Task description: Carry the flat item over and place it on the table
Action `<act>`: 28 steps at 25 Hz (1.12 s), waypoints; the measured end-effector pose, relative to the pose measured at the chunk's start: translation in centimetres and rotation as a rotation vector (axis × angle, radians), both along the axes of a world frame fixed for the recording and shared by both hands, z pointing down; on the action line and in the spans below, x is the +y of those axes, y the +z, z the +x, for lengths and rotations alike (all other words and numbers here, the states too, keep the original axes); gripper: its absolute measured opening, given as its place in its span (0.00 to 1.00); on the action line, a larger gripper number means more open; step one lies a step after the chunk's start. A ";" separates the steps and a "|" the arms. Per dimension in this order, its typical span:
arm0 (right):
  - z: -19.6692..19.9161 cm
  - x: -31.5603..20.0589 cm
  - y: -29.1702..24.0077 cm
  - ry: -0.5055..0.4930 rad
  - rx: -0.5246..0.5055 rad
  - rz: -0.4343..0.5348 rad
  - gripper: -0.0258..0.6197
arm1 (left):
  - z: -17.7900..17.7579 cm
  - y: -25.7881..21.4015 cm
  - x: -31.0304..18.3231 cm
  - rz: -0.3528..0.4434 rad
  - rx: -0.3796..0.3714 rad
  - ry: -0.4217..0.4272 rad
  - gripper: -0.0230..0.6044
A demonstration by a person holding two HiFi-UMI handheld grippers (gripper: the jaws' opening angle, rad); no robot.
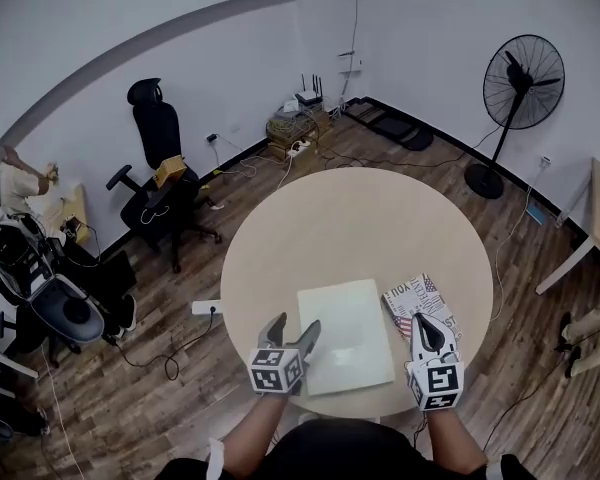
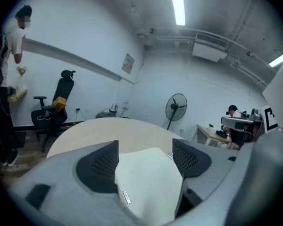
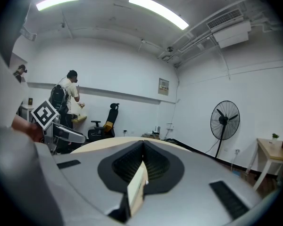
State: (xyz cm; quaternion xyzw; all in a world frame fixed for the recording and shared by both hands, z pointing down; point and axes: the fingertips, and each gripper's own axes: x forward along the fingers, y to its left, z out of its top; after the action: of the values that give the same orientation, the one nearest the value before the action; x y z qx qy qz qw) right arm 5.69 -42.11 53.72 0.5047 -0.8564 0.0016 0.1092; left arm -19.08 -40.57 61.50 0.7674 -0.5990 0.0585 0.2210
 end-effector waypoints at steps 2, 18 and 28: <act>-0.6 0.0 -0.1 -0.018 -0.012 0.002 0.04 | -0.6 -1.7 0.7 0.034 -0.014 -0.036 0.50; -6.9 0.5 -3.2 -0.186 -0.031 0.049 0.04 | -4.7 -7.6 5.0 0.154 0.064 -0.158 0.05; -7.2 0.5 -3.7 -0.214 -0.042 0.054 0.04 | -4.3 -7.9 5.2 0.164 0.003 -0.172 0.05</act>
State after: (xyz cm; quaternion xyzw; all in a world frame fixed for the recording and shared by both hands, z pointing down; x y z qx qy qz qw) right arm -1.54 -41.64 50.01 0.4131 -0.9071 -0.0223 0.0770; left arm -23.35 -35.33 53.60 0.7287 -0.6652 -0.0113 0.1625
